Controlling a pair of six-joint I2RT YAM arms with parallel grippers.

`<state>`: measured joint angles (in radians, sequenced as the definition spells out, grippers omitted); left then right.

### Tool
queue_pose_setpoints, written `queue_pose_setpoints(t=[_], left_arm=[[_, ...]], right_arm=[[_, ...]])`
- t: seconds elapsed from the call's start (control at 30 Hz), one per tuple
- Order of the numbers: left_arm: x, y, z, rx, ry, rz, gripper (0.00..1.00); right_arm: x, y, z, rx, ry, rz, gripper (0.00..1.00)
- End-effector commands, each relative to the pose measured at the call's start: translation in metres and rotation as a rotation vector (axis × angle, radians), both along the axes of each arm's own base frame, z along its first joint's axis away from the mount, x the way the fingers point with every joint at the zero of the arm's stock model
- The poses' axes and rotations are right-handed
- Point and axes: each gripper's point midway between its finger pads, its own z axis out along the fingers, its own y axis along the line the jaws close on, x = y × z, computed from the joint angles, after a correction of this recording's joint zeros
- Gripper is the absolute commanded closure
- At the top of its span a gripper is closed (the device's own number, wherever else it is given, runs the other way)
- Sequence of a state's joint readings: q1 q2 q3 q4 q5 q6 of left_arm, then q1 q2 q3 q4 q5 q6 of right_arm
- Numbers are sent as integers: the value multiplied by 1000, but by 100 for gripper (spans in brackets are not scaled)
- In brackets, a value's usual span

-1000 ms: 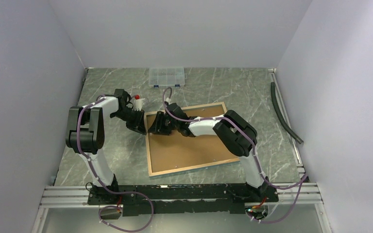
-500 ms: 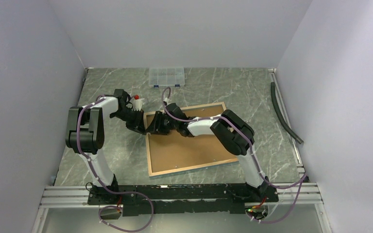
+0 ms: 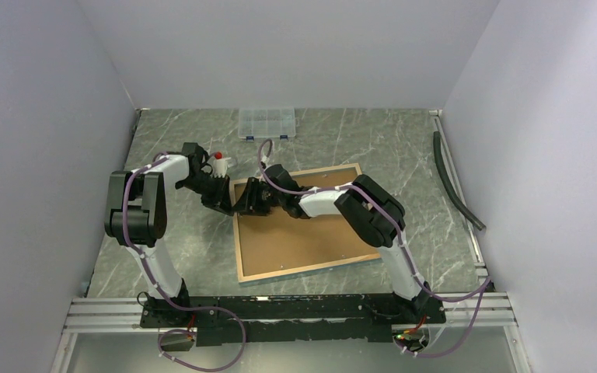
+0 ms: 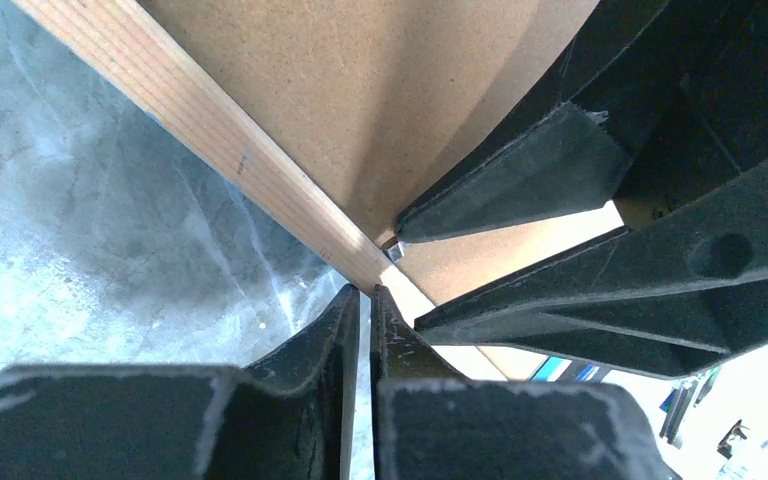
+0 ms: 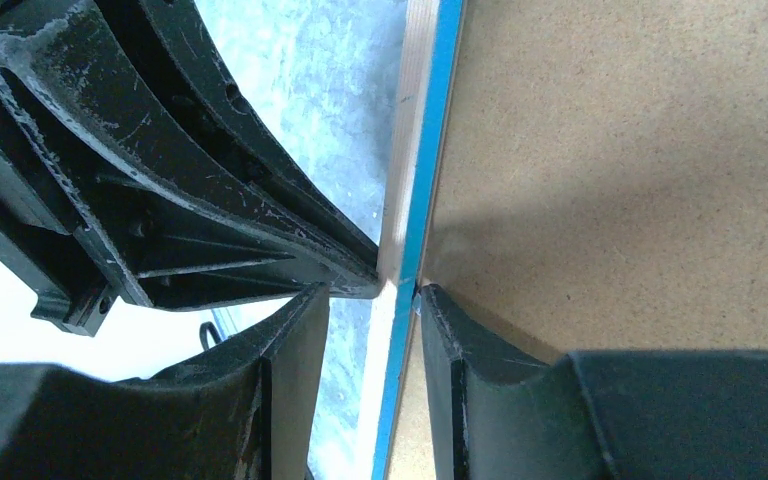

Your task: Put the photo into the frame

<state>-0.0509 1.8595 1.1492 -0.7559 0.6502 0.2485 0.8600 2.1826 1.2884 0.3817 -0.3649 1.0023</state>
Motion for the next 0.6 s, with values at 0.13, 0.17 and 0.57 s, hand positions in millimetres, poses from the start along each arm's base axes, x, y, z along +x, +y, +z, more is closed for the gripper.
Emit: queue_pose_setpoints(t=[0.13, 0.17, 0.57], left_arm=[[6, 15, -6, 84, -53, -15, 88], [8, 17, -2, 80, -59, -9, 88], [12, 34, 31, 107, -149, -56, 84]], right_arm=[[15, 0, 34, 57, -88, 29, 54], [19, -2, 44, 59, -114, 24, 53], [86, -165, 141, -51, -288, -338, 21]])
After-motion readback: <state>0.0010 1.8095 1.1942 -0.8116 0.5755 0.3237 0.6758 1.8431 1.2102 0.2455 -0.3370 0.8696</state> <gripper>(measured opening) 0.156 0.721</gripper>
